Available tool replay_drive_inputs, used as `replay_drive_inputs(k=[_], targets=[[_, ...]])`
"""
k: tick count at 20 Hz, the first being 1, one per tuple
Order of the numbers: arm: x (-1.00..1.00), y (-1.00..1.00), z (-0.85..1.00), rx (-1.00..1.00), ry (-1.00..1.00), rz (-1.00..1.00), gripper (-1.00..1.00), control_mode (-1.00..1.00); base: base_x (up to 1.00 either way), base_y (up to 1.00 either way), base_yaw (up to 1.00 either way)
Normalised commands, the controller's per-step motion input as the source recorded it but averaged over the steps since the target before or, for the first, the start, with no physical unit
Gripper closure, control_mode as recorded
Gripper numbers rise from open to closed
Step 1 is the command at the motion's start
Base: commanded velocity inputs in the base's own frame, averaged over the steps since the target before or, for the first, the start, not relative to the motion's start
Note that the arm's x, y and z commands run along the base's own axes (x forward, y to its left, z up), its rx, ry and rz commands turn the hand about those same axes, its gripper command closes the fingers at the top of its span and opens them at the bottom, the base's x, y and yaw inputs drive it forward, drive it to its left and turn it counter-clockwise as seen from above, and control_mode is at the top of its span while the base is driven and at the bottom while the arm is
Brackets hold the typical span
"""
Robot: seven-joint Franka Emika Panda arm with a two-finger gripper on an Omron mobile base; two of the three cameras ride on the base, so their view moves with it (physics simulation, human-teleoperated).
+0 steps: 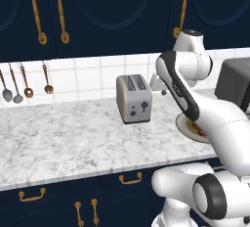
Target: Pick up the kebab skewer and baguette bread, and place them inside the toaster oven. Close the toaster oven door and start by setting the timer.
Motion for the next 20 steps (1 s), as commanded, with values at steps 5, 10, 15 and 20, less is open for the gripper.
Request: replay_drive_inputs(k=[5, 10, 15, 20], targets=[[-0.63, 0.00, 0.00, 0.00, 0.00, -0.06, -1.00, -1.00, 0.00, 0.00, 0.00], [-1.00, 0.00, -0.05, 0.00, 0.00, -0.12, -1.00, -1.00, 0.00, 0.00, 0.00], [-0.98, -0.10, -0.01, 0.00, 0.01, -0.08, -1.00, -1.00, 0.00, 0.00, 0.00], [-0.67, -0.14, 0.00, 0.00, 0.01, -0.03, -1.00, -1.00, 0.00, 0.00, 0.00]])
